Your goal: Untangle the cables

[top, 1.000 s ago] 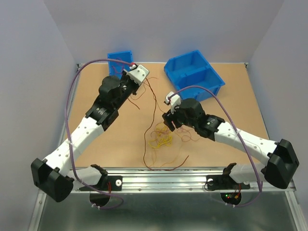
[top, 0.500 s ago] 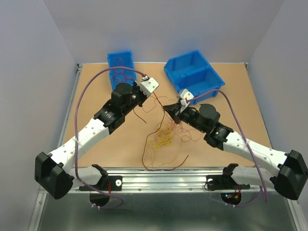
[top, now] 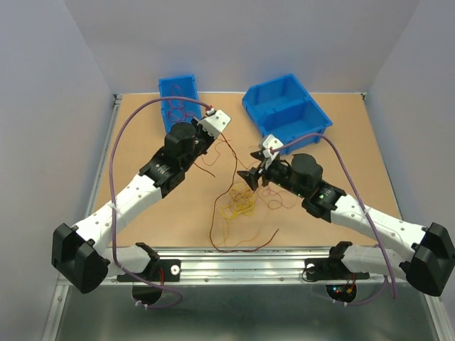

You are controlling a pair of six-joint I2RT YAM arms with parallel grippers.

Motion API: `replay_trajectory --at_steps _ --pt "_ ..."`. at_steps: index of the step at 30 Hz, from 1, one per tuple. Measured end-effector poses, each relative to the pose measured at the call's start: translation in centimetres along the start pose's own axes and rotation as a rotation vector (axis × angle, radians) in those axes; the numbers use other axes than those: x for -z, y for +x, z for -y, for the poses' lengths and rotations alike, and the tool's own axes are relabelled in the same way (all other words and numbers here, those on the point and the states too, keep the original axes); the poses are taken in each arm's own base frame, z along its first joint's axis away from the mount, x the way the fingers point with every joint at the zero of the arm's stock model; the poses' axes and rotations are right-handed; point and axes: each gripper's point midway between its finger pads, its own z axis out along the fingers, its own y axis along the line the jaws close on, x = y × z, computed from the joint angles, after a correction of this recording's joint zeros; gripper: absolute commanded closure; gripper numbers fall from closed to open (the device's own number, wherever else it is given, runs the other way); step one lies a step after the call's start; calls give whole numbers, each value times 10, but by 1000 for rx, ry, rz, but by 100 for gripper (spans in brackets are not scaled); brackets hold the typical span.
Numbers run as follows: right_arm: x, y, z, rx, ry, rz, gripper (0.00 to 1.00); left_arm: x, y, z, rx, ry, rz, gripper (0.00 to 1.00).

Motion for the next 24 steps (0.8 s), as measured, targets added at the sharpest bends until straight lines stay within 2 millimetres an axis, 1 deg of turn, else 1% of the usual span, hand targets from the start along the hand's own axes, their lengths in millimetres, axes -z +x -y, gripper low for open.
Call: replay_trajectory --at_steps 3,8,10,11,12,13,15,18,20,21,22,23,24 --pt "-2 11 0 13 -4 -38 24 1 0 -1 1 -6 -1 100" --pt "-10 42 1 38 -8 -132 27 4 -4 -4 7 -14 12 100" --pt "-14 55 2 43 -7 -173 46 7 -7 -6 10 -18 21 100" --pt "-16 61 3 47 -6 -192 77 8 -9 -7 11 -20 26 100" --pt "-17 64 4 56 -3 -203 93 9 -10 -8 13 -22 30 100" --pt "-17 65 4 52 1 -209 100 10 -10 -8 14 -23 32 100" --pt "-17 67 6 53 10 -218 99 10 -12 -9 15 -27 36 100" --pt "-15 63 11 45 42 -213 99 10 -9 -15 23 -60 33 100" --pt "-7 50 19 24 98 -189 99 8 -1 -27 49 -91 22 100" --pt "-2 41 24 7 135 -168 99 7 5 -37 83 -114 13 100" --pt "5 27 29 -7 170 -130 100 7 12 -53 106 -149 1 100" --pt "17 9 36 -25 218 -72 100 6 22 -71 149 -182 -8 100" --pt "28 -2 41 -40 257 -33 99 7 34 -98 200 -236 -22 100"
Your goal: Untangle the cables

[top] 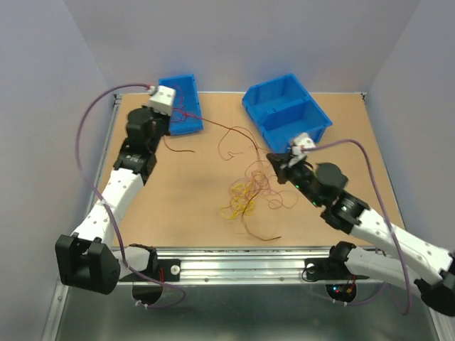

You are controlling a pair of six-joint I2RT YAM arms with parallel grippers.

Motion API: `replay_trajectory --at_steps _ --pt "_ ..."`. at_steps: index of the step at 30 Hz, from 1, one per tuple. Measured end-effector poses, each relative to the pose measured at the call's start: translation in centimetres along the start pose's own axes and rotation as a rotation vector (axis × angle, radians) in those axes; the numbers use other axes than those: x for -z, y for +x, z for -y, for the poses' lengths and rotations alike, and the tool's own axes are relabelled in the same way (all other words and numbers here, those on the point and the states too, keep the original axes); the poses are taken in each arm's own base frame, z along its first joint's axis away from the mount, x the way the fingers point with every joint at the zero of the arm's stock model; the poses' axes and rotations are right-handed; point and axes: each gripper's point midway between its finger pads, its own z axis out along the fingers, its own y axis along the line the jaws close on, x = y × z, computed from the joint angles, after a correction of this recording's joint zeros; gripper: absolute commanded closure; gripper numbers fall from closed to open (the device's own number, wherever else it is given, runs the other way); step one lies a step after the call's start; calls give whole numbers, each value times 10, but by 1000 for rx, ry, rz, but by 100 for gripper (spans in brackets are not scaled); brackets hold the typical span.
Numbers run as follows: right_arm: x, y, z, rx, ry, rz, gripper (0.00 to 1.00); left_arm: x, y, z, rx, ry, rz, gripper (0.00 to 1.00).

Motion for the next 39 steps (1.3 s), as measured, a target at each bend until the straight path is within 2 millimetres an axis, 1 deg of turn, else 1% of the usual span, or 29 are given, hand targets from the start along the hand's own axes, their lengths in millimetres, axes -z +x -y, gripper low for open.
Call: replay_trajectory --at_steps 1,2,3,4,5,6,7,8,9,12,13,15,16,18,19,21,22,23,24,27,28,30,33,35,37,39 --pt "14 -13 10 -31 49 49 99 -4 6 -20 34 -33 -9 100" --pt "39 -31 24 -77 111 131 100 -8 16 -55 82 -104 -23 100" --pt "58 -44 36 -114 165 194 100 -9 22 -74 116 -140 -28 100" --pt "75 -54 46 -153 211 253 99 -11 32 -97 174 -190 -37 100" --pt "100 -66 60 -205 267 336 99 -11 41 -114 209 -221 -46 100" --pt "121 -76 69 -245 302 409 99 -12 47 -122 239 -227 -49 100" --pt "137 -79 78 -280 336 459 100 -12 50 -127 265 -227 -49 100" --pt "159 -84 87 -320 368 527 99 -13 56 -134 295 -235 -52 100" --pt "174 -84 93 -352 388 573 99 -14 59 -140 326 -238 -49 100" --pt "201 -83 104 -416 425 658 99 -13 58 -146 378 -245 -29 100" --pt "203 -82 106 -427 437 663 99 -13 55 -150 393 -253 -12 100" --pt "200 -77 108 -431 456 646 99 -10 49 -156 416 -271 23 100" --pt "195 -73 110 -430 474 624 99 -9 47 -158 424 -278 32 100" --pt "180 -62 112 -419 513 562 100 0 45 -170 464 -315 67 100" --pt "176 -58 112 -416 527 540 100 6 45 -179 482 -339 82 100" --pt "162 -40 117 -402 587 461 100 17 46 -199 517 -389 105 100" --pt "161 -35 120 -402 618 442 99 26 48 -217 551 -433 126 100" --pt "161 -33 122 -406 636 438 100 31 50 -226 575 -451 135 100" --pt "163 -31 125 -410 655 434 99 40 55 -241 606 -489 144 100" --pt "178 -32 136 -455 724 472 99 61 71 -276 715 -577 170 100" --pt "186 -36 139 -475 739 499 99 66 77 -284 733 -597 171 100" --pt "201 -42 147 -525 777 558 100 69 83 -291 775 -619 179 100" --pt "210 -43 153 -565 818 599 99 73 91 -293 828 -633 195 100" --pt "208 -38 154 -562 832 590 99 72 92 -291 844 -626 203 100" --pt "203 -37 152 -546 823 575 99 73 92 -286 851 -604 216 100" --pt "190 -38 145 -507 774 551 100 73 85 -277 844 -561 238 100"
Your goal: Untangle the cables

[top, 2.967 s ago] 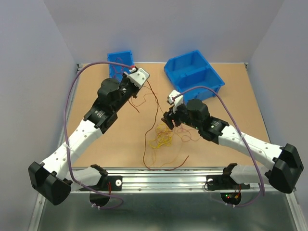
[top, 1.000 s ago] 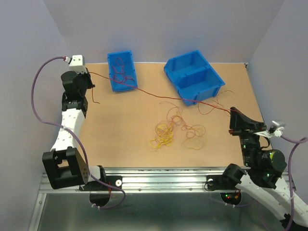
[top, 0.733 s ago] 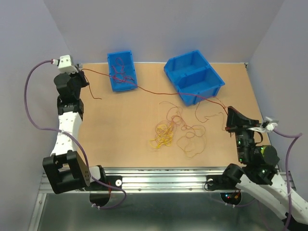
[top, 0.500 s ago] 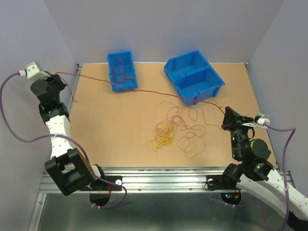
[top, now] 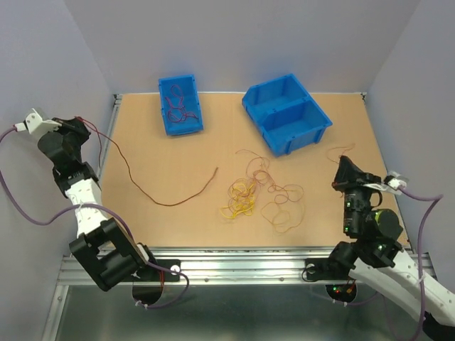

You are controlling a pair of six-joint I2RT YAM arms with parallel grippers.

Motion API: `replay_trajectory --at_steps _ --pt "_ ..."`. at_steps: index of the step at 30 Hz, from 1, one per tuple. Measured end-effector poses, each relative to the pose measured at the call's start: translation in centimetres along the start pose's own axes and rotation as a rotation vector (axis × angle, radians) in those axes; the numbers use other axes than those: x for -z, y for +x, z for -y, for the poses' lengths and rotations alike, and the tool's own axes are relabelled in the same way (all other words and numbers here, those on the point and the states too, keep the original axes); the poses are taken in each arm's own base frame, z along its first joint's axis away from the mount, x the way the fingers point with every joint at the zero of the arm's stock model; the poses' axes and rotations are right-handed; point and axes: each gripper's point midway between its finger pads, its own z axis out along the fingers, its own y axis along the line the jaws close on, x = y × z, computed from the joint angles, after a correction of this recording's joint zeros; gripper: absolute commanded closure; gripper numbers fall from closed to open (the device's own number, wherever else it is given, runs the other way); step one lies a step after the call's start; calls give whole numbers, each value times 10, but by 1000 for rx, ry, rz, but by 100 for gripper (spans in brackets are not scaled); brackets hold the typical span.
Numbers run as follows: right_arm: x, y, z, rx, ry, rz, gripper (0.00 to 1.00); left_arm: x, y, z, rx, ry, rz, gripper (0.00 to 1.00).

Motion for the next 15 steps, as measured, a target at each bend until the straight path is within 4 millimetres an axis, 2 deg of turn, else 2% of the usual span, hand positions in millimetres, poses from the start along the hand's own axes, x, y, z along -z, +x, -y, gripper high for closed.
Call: replay_trajectory --at_steps 3,9,12,15 --pt "-5 28 -32 80 -133 -77 99 8 0 21 -13 66 15 100" --pt "-14 101 -107 237 -398 -294 99 41 -6 88 -98 246 86 100" --pt "-16 133 -144 259 -526 -371 100 55 -15 115 -151 324 135 100" --pt "-18 164 -183 261 -645 -436 99 63 -13 138 -195 392 151 100"
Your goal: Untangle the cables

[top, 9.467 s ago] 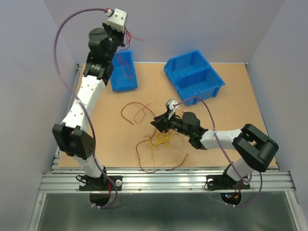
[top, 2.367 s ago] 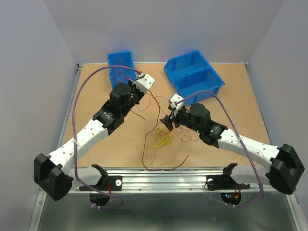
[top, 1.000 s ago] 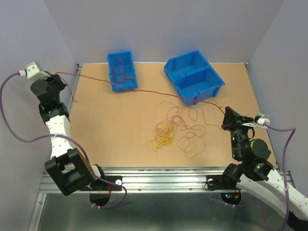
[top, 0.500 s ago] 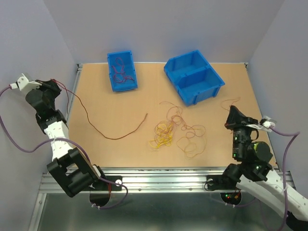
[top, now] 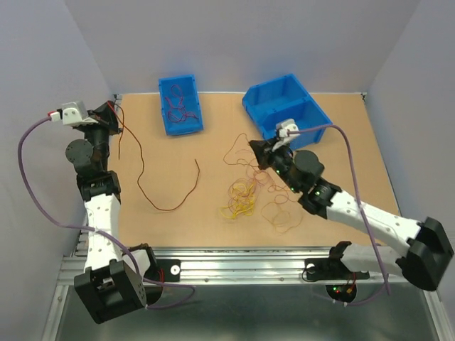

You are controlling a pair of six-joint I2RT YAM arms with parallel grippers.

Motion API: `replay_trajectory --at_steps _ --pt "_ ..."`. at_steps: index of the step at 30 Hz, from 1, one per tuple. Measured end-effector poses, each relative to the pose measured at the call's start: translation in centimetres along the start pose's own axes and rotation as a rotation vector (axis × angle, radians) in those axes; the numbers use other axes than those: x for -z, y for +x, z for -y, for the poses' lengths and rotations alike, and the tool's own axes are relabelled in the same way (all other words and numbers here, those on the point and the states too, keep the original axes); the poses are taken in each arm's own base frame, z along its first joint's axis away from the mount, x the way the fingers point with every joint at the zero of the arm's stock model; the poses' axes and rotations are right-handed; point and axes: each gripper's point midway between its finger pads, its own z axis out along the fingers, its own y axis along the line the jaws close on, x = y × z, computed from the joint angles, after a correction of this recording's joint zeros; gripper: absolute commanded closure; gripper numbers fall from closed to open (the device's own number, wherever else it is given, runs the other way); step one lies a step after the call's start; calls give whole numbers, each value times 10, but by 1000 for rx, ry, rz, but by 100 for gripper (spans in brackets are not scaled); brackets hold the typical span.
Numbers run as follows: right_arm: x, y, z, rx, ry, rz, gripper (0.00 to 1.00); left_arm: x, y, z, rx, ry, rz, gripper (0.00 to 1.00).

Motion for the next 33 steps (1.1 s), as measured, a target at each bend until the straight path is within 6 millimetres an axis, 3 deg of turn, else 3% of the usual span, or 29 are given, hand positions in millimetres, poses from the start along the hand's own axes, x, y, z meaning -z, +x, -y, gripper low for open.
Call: replay_trajectory --at_steps 4,12,15,20,26,28,29,30,33 --pt "-48 10 -34 -1 -123 -27 99 -3 11 15 -29 47 -22 100" --pt "-137 25 -82 -17 -268 -2 99 -4 36 0 -54 3 -71 100" --pt "-162 24 -92 -26 -295 44 99 -5 42 -1 -56 -1 -83 100" --pt "-224 16 -112 -47 -354 156 99 -6 47 -2 -61 0 -92 100" --pt "-293 13 -107 -69 -321 326 96 -7 50 -4 -69 -3 -97 100" --pt "-310 9 -97 -107 -301 388 77 -7 49 -4 -71 -2 -96 100" --pt "-317 8 -91 -122 -293 412 60 -7 50 -4 -72 -2 -96 100" --pt "-325 14 -79 -146 -280 429 28 -8 49 -4 -72 -1 -96 100" --pt "-337 24 -51 -217 -264 476 11 -8 50 -2 -76 2 -96 100"
